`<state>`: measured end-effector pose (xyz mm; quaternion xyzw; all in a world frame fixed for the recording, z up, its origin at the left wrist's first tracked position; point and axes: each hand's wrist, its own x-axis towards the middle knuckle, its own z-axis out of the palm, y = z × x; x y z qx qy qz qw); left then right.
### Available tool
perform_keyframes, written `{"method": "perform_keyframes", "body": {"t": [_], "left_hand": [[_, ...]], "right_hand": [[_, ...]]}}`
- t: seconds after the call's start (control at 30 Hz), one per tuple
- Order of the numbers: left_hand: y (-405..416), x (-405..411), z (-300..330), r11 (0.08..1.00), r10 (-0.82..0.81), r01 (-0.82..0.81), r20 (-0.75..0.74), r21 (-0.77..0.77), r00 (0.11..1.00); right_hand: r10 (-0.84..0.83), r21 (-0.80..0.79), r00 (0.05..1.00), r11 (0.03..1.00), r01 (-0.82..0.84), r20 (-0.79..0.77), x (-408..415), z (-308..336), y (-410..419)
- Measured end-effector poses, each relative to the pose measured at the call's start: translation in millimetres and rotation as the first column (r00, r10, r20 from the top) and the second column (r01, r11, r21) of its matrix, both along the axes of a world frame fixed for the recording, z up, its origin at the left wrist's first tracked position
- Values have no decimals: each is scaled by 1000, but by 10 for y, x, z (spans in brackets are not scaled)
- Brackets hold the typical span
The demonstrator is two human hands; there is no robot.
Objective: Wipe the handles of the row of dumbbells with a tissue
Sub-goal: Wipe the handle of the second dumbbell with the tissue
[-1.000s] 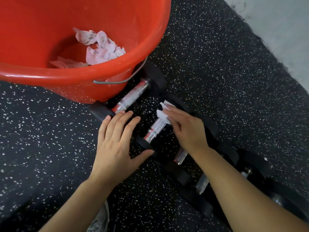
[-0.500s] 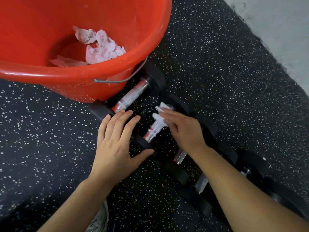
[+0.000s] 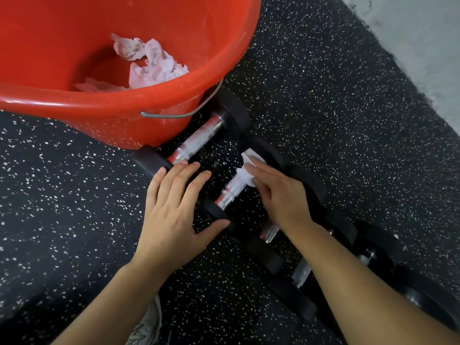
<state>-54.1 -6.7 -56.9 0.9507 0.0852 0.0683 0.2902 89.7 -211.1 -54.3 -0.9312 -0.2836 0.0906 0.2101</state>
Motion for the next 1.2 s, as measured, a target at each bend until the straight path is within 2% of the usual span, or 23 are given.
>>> {"method": "perform_keyframes", "body": {"t": [0.07, 0.13, 0.23, 0.3, 0.4, 0.43, 0.5, 0.57, 0.63, 0.73, 0.83, 0.9, 0.97, 1.03, 1.1, 1.13, 1.2], "left_hand": [[-4, -2, -8, 1000, -2, 2, 5, 4, 1000], [-2, -1, -15, 1000, 0, 0, 13, 8, 1000], [8, 3, -20, 1000, 4, -4, 13, 8, 1000], [11, 7, -17, 1000, 2, -2, 5, 10, 1000], [13, 5, -10, 1000, 1, -1, -5, 10, 1000], [15, 6, -9, 1000, 1, -1, -5, 7, 1000], [19, 8, -15, 1000, 2, -2, -5, 3, 1000], [20, 7, -22, 1000, 3, -3, -4, 4, 1000], [14, 6, -23, 1000, 5, -5, -1, 2, 1000], [13, 7, -11, 1000, 3, -3, -3, -1, 1000], [24, 9, -7, 1000, 0, 0, -10, -3, 1000], [25, 8, -11, 1000, -1, 1, -13, -7, 1000], [22, 7, -14, 1000, -1, 0, -14, -5, 1000], [22, 8, -19, 1000, 1, -1, -6, -6, 1000], [29, 8, -25, 1000, 4, -4, 4, -2, 1000], [32, 5, -25, 1000, 4, -4, 5, 1, 1000], [30, 4, -23, 1000, 2, -2, 4, 4, 1000]], "right_hand": [[85, 45, 993, 996, -82, -83, -135, -50, 19], [248, 71, 953, 968, -239, -173, -272, -15, 105], [403, 46, 900, 915, -401, -166, -261, 84, 195], [304, 22, 946, 953, -303, -115, -121, 130, 190], [29, -86, 998, 996, -33, -47, 83, 93, 137], [13, -104, 998, 994, -19, -59, 88, 72, 134], [115, -76, 981, 989, -128, -157, -24, 86, 195], [266, -25, 923, 959, -284, -279, -216, 144, 281], [343, -15, 885, 930, -366, -314, -313, 191, 319], [298, 2, 937, 953, -303, -181, -191, 192, 255], [27, -50, 998, 998, -30, -55, 3, 132, 109], [-44, -65, 998, 997, 41, -45, -4, 88, 80], [79, -6, 989, 997, -81, -125, -141, 102, 154], [267, 40, 932, 963, -265, -245, -288, 150, 252], [363, 24, 890, 928, -371, -276, -299, 165, 286], [358, 9, 900, 930, -367, -251, -248, 170, 275], [248, -7, 956, 968, -252, -157, -105, 173, 198]]}}
